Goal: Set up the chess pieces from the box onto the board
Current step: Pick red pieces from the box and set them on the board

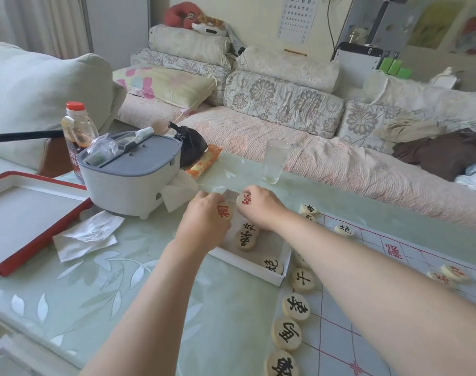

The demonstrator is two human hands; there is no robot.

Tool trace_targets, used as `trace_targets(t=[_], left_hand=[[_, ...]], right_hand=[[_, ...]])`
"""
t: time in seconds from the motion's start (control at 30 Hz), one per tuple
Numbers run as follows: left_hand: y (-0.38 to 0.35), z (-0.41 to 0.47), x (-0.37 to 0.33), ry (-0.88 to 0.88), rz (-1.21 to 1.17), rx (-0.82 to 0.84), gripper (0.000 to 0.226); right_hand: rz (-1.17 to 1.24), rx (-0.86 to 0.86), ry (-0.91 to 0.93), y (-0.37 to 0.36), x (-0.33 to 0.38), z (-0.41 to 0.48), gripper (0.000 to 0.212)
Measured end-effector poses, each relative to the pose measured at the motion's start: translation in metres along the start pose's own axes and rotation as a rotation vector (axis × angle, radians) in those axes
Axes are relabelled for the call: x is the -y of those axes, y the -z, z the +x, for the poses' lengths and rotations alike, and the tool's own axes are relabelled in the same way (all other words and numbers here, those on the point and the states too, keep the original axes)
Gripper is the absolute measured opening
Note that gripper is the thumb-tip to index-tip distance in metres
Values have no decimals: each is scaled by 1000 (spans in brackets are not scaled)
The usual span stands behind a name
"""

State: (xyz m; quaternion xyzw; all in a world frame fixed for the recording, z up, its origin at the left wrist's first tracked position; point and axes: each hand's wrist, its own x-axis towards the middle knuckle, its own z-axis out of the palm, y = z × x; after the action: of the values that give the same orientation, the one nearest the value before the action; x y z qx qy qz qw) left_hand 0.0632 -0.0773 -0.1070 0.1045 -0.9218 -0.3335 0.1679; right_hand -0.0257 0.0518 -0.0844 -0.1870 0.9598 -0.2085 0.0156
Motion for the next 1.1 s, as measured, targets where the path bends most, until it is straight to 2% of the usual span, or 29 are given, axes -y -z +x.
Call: trace_targets(t=[0.3,0.63,0.77,0.93,1.1], left_hand=[[-39,-23,-88,-168,-35,105,52],[-107,-82,-212,-329,-148,383,52],[-130,-96,-235,-280,-227,493,47],[-158,-101,-253,-169,-346,534,46],[-185,-92,-266,-42,-511,546,43]], right_hand=[[-4,-51,-81,96,-109,-73,46],[24,-176,-371,171,-249,-215,36],[51,-301,-465,172,-295,-246,36],[62,-260,-510,171,-331,-251,51],[51,-292,-483,179,-348,-216,46]])
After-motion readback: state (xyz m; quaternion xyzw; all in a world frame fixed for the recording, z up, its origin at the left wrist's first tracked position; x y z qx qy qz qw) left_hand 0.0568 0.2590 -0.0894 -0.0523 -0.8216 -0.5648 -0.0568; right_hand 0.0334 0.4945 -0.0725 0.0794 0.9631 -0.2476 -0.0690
